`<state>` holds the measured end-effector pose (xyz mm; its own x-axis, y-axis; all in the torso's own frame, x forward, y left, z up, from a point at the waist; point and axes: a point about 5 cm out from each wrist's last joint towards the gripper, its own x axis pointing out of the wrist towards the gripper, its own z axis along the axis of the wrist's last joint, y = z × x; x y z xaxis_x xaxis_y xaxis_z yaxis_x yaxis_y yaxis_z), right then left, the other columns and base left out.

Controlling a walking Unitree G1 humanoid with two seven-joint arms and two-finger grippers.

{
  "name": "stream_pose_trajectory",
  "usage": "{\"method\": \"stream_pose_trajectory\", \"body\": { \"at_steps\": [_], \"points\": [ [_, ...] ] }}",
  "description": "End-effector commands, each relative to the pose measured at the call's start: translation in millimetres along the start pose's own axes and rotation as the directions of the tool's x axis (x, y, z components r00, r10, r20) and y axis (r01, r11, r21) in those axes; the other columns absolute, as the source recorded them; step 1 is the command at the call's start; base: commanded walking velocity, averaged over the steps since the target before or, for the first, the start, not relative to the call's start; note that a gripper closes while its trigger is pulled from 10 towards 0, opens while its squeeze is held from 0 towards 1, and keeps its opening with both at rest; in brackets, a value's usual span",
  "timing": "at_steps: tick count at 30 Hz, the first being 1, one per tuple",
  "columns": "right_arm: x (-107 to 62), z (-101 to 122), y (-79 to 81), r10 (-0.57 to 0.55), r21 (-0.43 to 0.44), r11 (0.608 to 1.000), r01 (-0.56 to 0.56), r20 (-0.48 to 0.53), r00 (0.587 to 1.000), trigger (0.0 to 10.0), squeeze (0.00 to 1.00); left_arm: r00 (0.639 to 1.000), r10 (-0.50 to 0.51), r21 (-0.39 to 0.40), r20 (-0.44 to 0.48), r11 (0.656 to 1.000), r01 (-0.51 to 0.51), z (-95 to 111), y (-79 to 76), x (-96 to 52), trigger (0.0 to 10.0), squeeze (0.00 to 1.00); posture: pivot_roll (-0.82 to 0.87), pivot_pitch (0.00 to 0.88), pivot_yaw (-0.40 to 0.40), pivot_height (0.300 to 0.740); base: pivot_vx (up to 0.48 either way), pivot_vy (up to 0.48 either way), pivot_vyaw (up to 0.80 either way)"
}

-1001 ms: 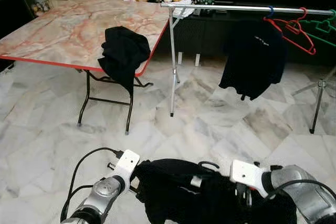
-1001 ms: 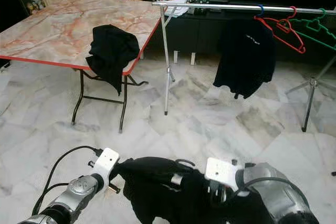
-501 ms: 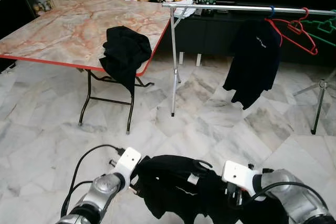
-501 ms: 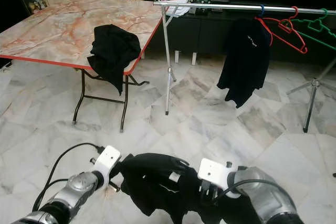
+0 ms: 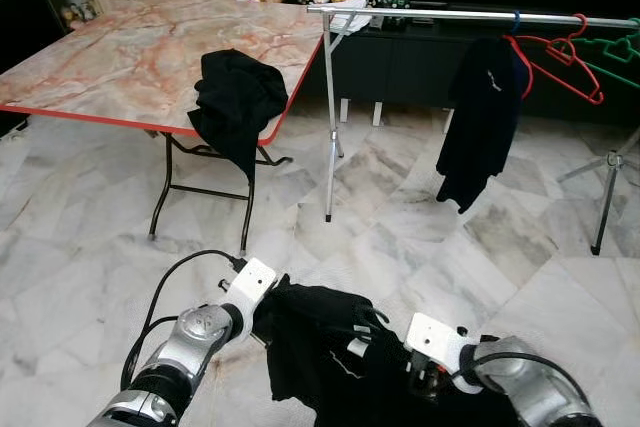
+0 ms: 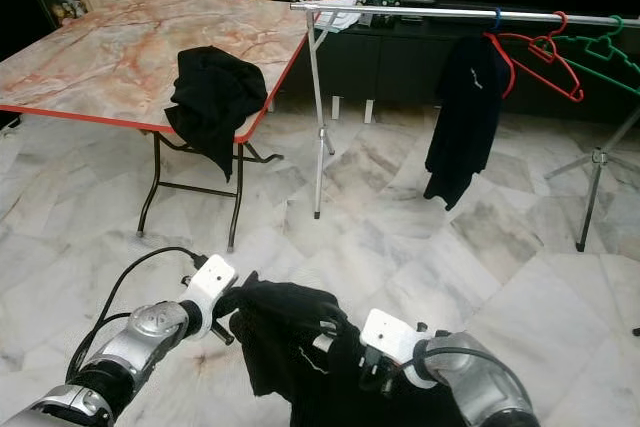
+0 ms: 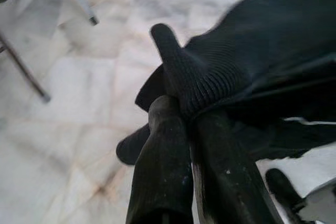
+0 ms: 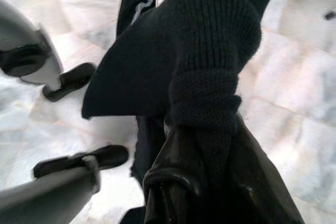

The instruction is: Hang hanger

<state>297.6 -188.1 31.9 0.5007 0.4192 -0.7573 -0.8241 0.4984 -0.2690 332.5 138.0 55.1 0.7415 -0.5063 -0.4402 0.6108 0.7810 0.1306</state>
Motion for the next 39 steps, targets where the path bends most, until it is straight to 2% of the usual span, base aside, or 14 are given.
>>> {"method": "stream_pose_trajectory", "body": {
  "at_steps": [1,4,6,9,10,11,12,13,14,22,25,29,33,39],
  "points": [
    [2.2,8,-8.4,-0.081,0.088,0.993,0.077,0.042,0.996,10.0,0.00,0.997,-0.076,-0.005,0.023,0.997,0.077,6,-3.5,-1.6,0.0,0.00,-0.01,0.113,0.034,0.740,0.000,0.000,0.00],
    [6.1,15,-7.9,-0.098,0.156,0.984,0.083,0.088,0.991,10.0,0.00,0.990,-0.140,-0.003,0.033,0.990,0.140,11,-7.0,-3.0,0.0,0.00,-0.01,0.113,0.036,0.740,0.000,0.000,0.00],
    [9.7,23,-5.2,-0.090,0.196,0.979,0.060,0.147,0.985,10.0,0.00,0.972,-0.233,0.027,0.039,0.972,0.232,16,-13.5,-5.8,0.0,0.00,0.00,0.113,0.037,0.740,0.000,0.000,0.00],
    [10.9,29,-3.8,-0.076,0.209,0.977,0.036,0.188,0.979,10.0,0.00,0.957,-0.287,0.047,0.031,0.957,0.286,17,-18.1,-8.1,0.0,0.00,0.00,0.112,0.037,0.740,0.000,0.000,0.00],
    [11.5,32,-3.3,-0.071,0.212,0.977,0.026,0.207,0.976,10.0,0.00,0.951,-0.307,0.055,0.029,0.951,0.305,18,-20.0,-9.5,0.6,0.00,0.00,0.111,0.037,0.740,0.000,0.000,0.00],
    [11.6,34,-3.5,-0.071,0.214,0.977,0.022,0.225,0.972,10.0,0.00,0.945,-0.325,0.052,0.037,0.945,0.323,20,-22.1,-10.6,0.6,0.00,0.00,0.111,0.037,0.740,0.000,0.000,0.00],
    [11.6,37,-5.5,-0.090,0.222,0.974,0.035,0.245,0.965,10.0,0.00,0.931,-0.360,0.045,0.064,0.933,0.358,23,-26.1,-12.9,3.1,0.97,0.00,0.111,0.036,0.740,0.000,0.000,0.00],
    [11.6,37,-5.5,-0.090,0.222,0.974,0.035,0.245,0.965,10.0,0.00,0.931,-0.360,0.045,0.064,0.933,0.358,23,-26.1,-12.9,3.1,0.97,0.00,0.111,0.036,0.740,0.000,0.000,0.00],
    [12.0,39,-7.3,-0.107,0.229,0.972,0.049,0.248,0.963,10.0,0.00,0.917,-0.391,0.033,0.082,0.920,0.390,26,-29.5,-15.7,10.0,1.00,0.00,0.111,0.036,0.740,0.000,0.000,0.00],
    [11.9,35,-15.7,-0.208,0.235,0.959,0.158,0.207,0.956,10.0,0.00,0.883,-0.461,0.036,0.085,0.887,0.460,27,-38.0,-23.4,10.0,1.00,0.00,0.110,0.038,0.740,0.000,0.000,0.00],
    [9.9,31,-23.1,-0.293,0.263,0.935,0.240,0.185,0.938,10.0,0.00,0.871,-0.483,0.033,0.090,0.875,0.482,30,-40.3,-27.9,10.0,1.00,0.00,0.110,0.036,0.740,0.000,0.000,0.00],
    [7.2,31,-27.6,-0.325,0.276,0.924,0.264,0.203,0.924,10.0,0.00,0.879,-0.469,0.032,0.086,0.883,0.468,30,-38.3,-29.6,10.0,1.00,0.00,0.109,0.037,0.740,0.000,0.000,0.00],
    [3.6,29,-26.4,-0.266,0.184,0.957,0.226,0.238,0.934,10.0,0.00,0.888,-0.456,0.031,0.065,0.890,0.455,26,-33.0,-33.4,10.0,1.00,0.00,0.107,0.035,0.740,0.000,0.000,0.00],
    [-6.4,14,-27.4,-0.178,0.098,0.982,0.159,0.236,0.955,10.0,0.00,0.868,-0.497,0.037,0.018,0.867,0.496,18,-28.8,-47.7,10.0,1.00,0.00,0.103,0.036,0.740,0.000,0.000,0.00]
  ]
}}
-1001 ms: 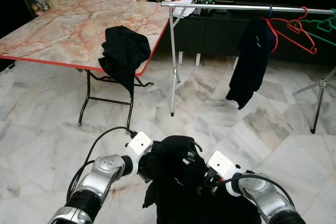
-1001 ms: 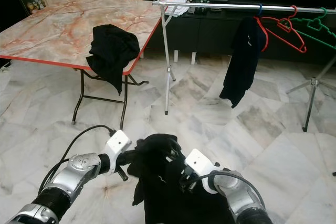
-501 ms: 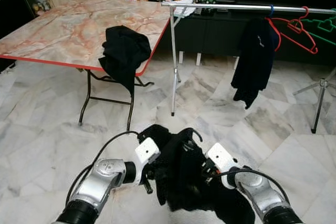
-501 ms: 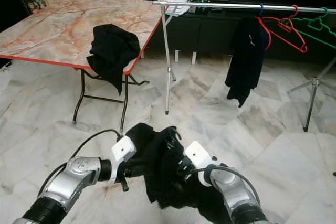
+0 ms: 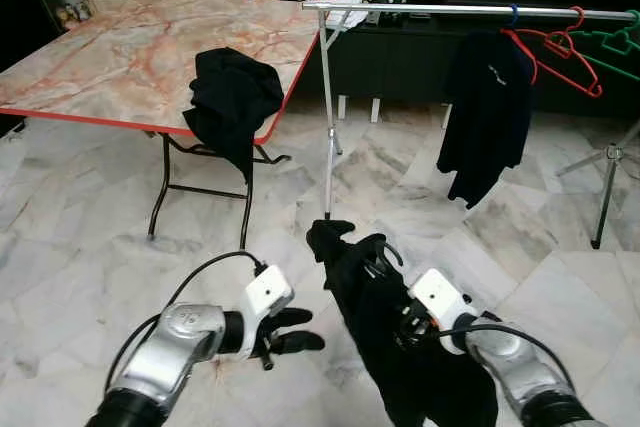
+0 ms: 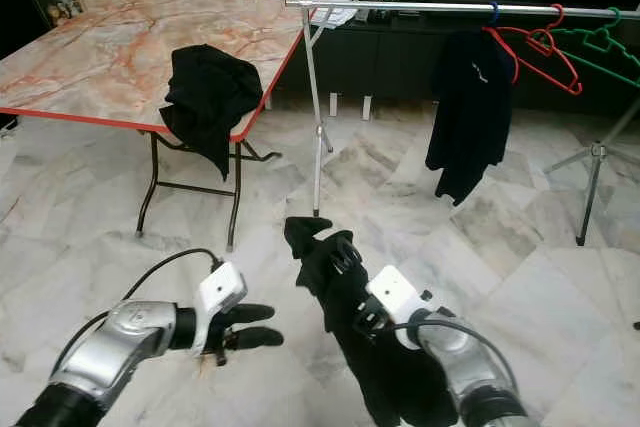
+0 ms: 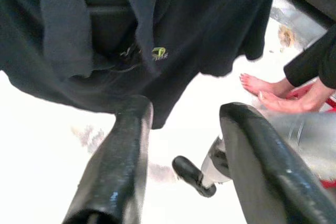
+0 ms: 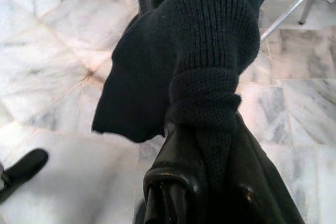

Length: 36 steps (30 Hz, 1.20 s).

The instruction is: Hang hanger

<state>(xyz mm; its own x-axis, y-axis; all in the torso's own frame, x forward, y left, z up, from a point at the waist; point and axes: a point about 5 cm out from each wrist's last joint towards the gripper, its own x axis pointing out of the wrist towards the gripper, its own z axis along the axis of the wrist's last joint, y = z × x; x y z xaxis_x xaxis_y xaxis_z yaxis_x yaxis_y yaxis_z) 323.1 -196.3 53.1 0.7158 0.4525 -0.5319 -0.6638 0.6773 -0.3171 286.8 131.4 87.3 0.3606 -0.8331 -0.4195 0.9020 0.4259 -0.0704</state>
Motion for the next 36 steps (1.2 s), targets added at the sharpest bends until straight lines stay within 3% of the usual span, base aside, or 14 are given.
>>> {"method": "stream_pose_trajectory", "body": {
  "at_steps": [1,7,14,18,26,27,28,36],
  "points": [
    [-2.5,-1,3.1,0.053,-0.074,0.996,-0.052,0.012,0.999,10.0,0.00,1.000,-0.004,0.012,-0.028,1.000,0.004,-3,-0.2,-4.8,10.0,1.00,0.00,0.103,0.036,0.740,0.000,0.000,0.00],
    [-12.7,-12,12.9,0.204,-0.165,0.966,-0.199,0.018,0.979,10.0,0.00,0.997,-0.010,0.054,-0.074,0.998,0.014,-8,-0.9,-12.5,10.0,1.00,0.00,0.090,0.036,0.740,0.000,0.000,0.00],
    [-15.4,-16,31.2,0.387,-0.265,0.888,-0.375,-0.009,0.922,10.0,0.00,0.997,-0.004,0.121,-0.078,0.993,0.014,2,0.2,-11.3,10.0,1.00,0.00,0.072,0.035,0.740,0.000,0.000,0.00],
    [-14.7,-13,34.5,0.423,-0.272,0.873,-0.405,0.012,0.906,10.0,0.00,0.996,0.004,0.140,-0.085,0.990,0.008,3,1.7,-11.1,10.0,1.00,0.00,0.071,0.033,0.740,0.000,0.000,0.00],
    [-16.3,-2,37.4,0.497,-0.317,0.834,-0.452,0.072,0.865,10.0,0.00,0.973,0.045,0.241,-0.228,0.971,0.011,-12,7.1,-13.3,10.0,1.00,0.00,0.078,0.021,0.740,0.000,0.000,0.00],
    [-17.0,0,37.9,0.509,-0.324,0.826,-0.461,0.077,0.857,10.0,0.00,0.966,0.066,0.258,-0.249,0.966,0.000,-16,9.5,-13.5,10.0,0.96,0.00,0.084,0.018,0.740,0.000,0.000,0.00],
    [-17.4,0,38.2,0.515,-0.327,0.822,-0.466,0.080,0.853,10.0,0.00,0.965,0.062,0.250,-0.256,0.968,0.004,-18,9.6,-13.6,10.0,0.00,0.00,0.084,0.018,0.740,0.000,0.000,0.00],
    [-20.5,3,38.6,0.548,-0.342,0.804,-0.487,0.105,0.830,10.0,0.00,0.975,0.052,0.230,-0.217,0.973,-0.001,-16,10.7,-10.6,10.0,0.00,0.00,0.092,0.017,0.740,0.000,0.000,0.00]
  ]
}}
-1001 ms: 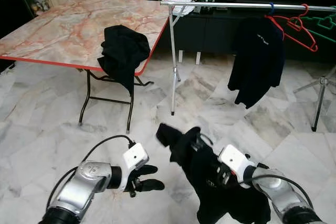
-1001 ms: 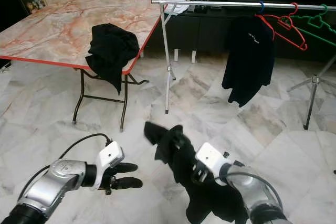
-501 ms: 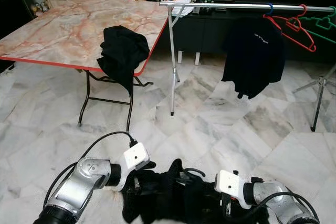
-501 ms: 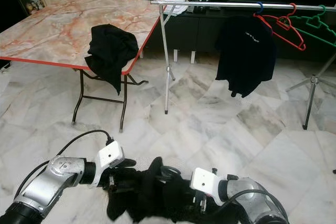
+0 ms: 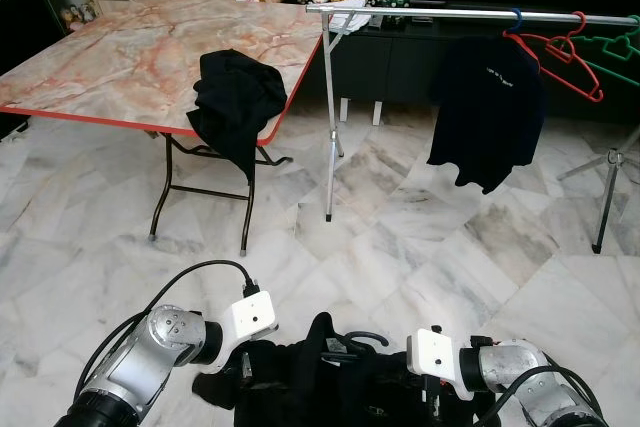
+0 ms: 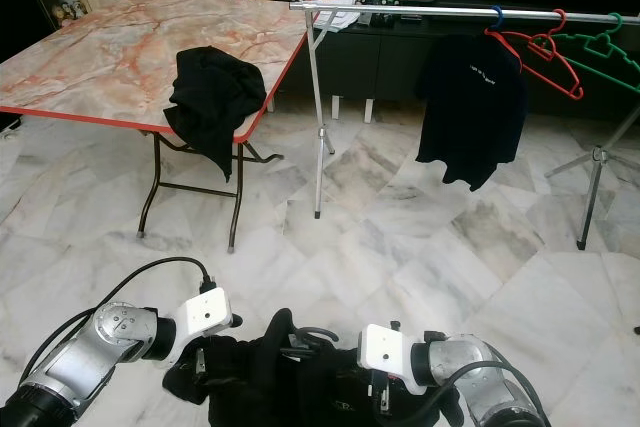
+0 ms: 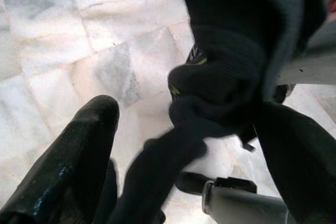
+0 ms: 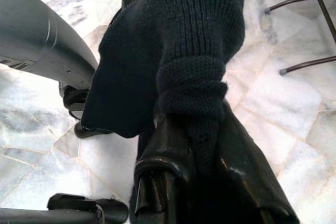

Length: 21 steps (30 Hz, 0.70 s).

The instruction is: Hang hanger

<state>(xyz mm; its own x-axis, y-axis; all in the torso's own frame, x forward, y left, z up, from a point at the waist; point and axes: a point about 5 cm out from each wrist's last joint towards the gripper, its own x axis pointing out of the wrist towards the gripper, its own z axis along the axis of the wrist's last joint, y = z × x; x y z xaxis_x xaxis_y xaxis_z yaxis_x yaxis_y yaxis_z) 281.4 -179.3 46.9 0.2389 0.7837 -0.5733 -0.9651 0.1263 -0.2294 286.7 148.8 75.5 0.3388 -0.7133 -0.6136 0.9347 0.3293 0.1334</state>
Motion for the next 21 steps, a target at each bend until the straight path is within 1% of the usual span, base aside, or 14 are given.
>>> {"method": "stream_pose_trajectory", "body": {
  "at_steps": [1,2,4,7,10,12,15,17,18,19,21],
  "points": [
    [-2.6,7,-3.6,-0.018,-0.029,0.999,0.020,0.050,0.999,10.0,0.00,1.000,0.008,0.003,0.009,1.000,-0.008,1,3.2,-0.6,10.0,0.00,0.00,0.092,0.017,0.740,0.000,0.000,0.00],
    [-2.6,8,-3.8,-0.017,-0.028,0.999,0.019,0.055,0.998,10.0,0.00,1.000,0.006,0.001,0.014,1.000,-0.006,1,3.3,0.1,10.0,0.00,0.00,0.094,0.016,0.740,0.000,0.000,0.00],
    [-0.3,11,-4.9,-0.017,-0.025,0.999,0.020,0.082,0.997,10.0,0.00,0.998,-0.027,-0.002,0.062,1.000,0.027,9,-0.4,5.1,10.0,0.00,0.00,0.094,0.016,0.740,0.000,0.000,0.00],
    [1.7,13,-4.9,-0.015,-0.027,0.999,0.017,0.089,0.996,10.0,0.00,0.995,-0.040,-0.008,0.094,0.999,0.041,14,-2.1,7.0,10.0,0.00,0.00,0.095,0.016,0.740,0.000,0.000,0.00],
    [5.4,16,-4.8,-0.011,-0.027,1.000,0.014,0.102,0.995,10.0,0.00,0.988,-0.058,-0.017,0.143,0.998,0.061,20,-3.5,7.6,10.0,0.00,0.00,0.096,0.017,0.740,0.000,0.000,0.00],
    [5.4,16,-4.8,-0.011,-0.027,1.000,0.014,0.102,0.995,10.0,0.00,0.988,-0.058,-0.017,0.143,0.998,0.061,20,-3.5,7.6,10.0,0.00,0.00,0.096,0.017,0.740,0.000,0.000,0.00],
    [9.7,17,-6.3,-0.024,-0.025,0.999,0.027,0.101,0.995,10.0,0.00,0.975,-0.096,-0.030,0.202,0.994,0.104,26,-5.4,5.7,10.0,0.00,0.00,0.096,0.017,0.740,0.000,0.000,0.00],
    [11.6,16,-5.2,-0.020,-0.035,0.999,0.023,0.086,0.996,10.0,0.00,0.973,-0.106,-0.033,0.205,0.993,0.115,27,-5.9,5.7,10.0,0.00,0.00,0.096,0.017,0.740,0.000,0.000,0.00],
    [12.9,17,-4.7,-0.016,-0.035,0.999,0.019,0.095,0.995,10.0,0.00,0.975,-0.106,-0.030,0.196,0.993,0.114,25,-6.0,6.3,9.6,0.00,0.00,0.096,0.017,0.740,0.000,0.000,0.00],
    [13.8,18,-4.4,-0.014,-0.035,0.999,0.017,0.102,0.995,10.0,0.00,0.976,-0.107,-0.028,0.188,0.993,0.114,25,-6.1,6.7,9.6,0.00,0.00,0.096,0.017,0.740,0.000,0.000,0.00],
    [15.8,23,-5.7,-0.016,-0.031,0.999,0.020,0.133,0.991,10.0,0.00,0.978,-0.102,-0.031,0.184,0.994,0.109,24,-6.2,7.9,9.1,0.00,0.00,0.096,0.017,0.740,0.000,0.000,0.00]
  ]
}}
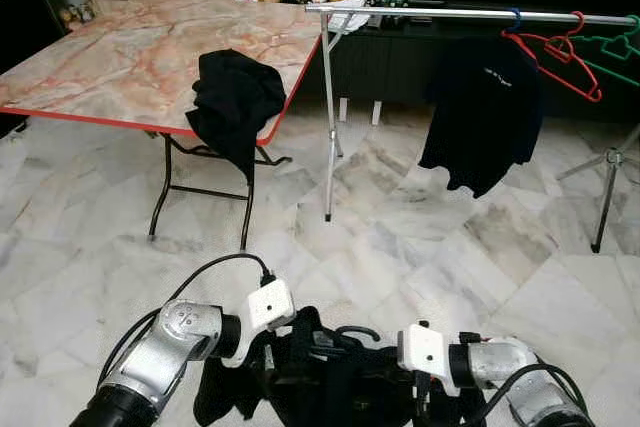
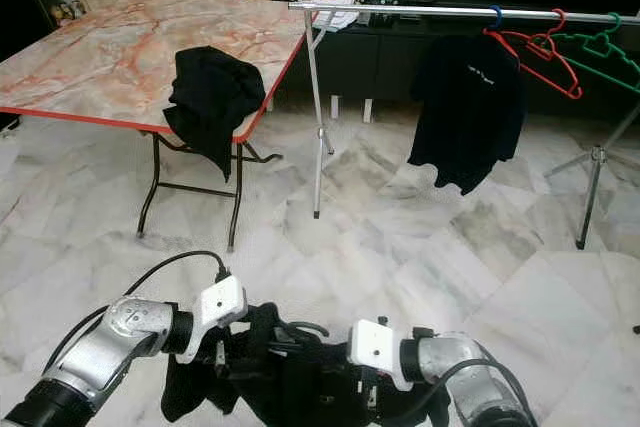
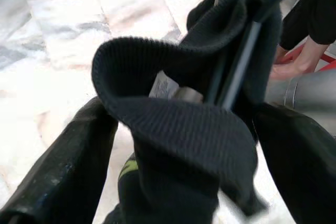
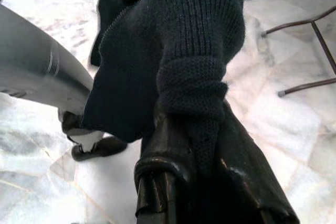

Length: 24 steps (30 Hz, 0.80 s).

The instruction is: Hang hanger

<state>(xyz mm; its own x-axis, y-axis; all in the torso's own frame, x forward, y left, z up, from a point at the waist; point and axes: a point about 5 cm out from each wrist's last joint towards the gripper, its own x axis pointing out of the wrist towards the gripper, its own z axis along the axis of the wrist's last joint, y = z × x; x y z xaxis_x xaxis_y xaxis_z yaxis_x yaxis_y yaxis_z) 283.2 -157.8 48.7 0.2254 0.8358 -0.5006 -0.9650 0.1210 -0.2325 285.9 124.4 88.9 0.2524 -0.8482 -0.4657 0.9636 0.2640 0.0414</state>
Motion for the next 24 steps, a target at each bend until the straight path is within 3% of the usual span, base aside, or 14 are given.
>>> {"method": "stream_pose_trajectory", "body": {
  "at_steps": [1,2,5,8,10,11,12,24],
  "points": [
    [0.8,9.9,-6.6,-0.017,-0.028,0.999,0.018,0.047,0.999,10.0,0.00,1.000,0.006,-0.006,-0.002,1.000,-0.006,-1.7,0.7,-1.3,8.2,0.00,0.00,0.096,0.017,0.740,0.000,0.000,0.00],
    [1.0,10.3,-6.6,-0.011,-0.029,1.000,0.012,0.047,0.999,10.0,0.00,1.000,0.008,-0.008,0.000,1.000,-0.008,-1.6,0.7,-1.2,7.2,0.00,0.00,0.097,0.016,0.740,0.000,0.000,0.00],
    [1.8,10.0,-6.1,-0.002,-0.035,0.999,0.004,0.039,0.999,10.0,0.00,1.000,0.003,-0.011,-0.006,1.000,-0.003,-2.6,0.0,-0.4,6.6,0.00,0.00,0.099,0.014,0.740,0.000,0.000,0.00],
    [2.5,11.6,-7.4,-0.002,-0.039,0.999,0.004,0.044,0.999,10.0,0.00,0.999,-0.004,-0.003,-0.042,1.000,0.004,-6.2,-1.8,0.3,7.0,0.00,0.00,0.099,0.012,0.740,0.000,0.000,0.00],
    [2.6,13.0,-8.8,-0.006,-0.041,0.999,0.008,0.048,0.999,10.0,0.00,0.999,-0.003,-0.005,-0.040,1.000,0.002,-6.6,-2.0,0.6,3.8,0.00,0.00,0.098,0.012,0.740,0.000,0.000,0.00],
    [2.7,13.7,-9.5,-0.007,-0.043,0.999,0.009,0.050,0.999,10.0,0.00,0.999,-0.001,-0.007,-0.036,1.000,0.001,-6.6,-2.0,0.8,3.8,0.00,0.00,0.098,0.012,0.740,0.000,0.000,0.00],
    [2.7,14.0,-9.9,-0.007,-0.043,0.999,0.010,0.050,0.999,10.0,0.00,0.999,-0.003,-0.008,-0.035,1.000,0.003,-6.4,-2.4,1.3,0.0,0.00,0.00,0.098,0.012,0.740,0.000,0.000,0.00],
    [5.4,16.7,-11.4,-0.015,-0.043,0.999,0.017,0.064,0.998,10.0,0.00,1.000,-0.004,-0.009,-0.013,1.000,0.004,-1.4,-2.8,7.6,0.0,0.00,0.00,0.095,0.016,0.740,0.000,0.000,0.00]
  ]
}}
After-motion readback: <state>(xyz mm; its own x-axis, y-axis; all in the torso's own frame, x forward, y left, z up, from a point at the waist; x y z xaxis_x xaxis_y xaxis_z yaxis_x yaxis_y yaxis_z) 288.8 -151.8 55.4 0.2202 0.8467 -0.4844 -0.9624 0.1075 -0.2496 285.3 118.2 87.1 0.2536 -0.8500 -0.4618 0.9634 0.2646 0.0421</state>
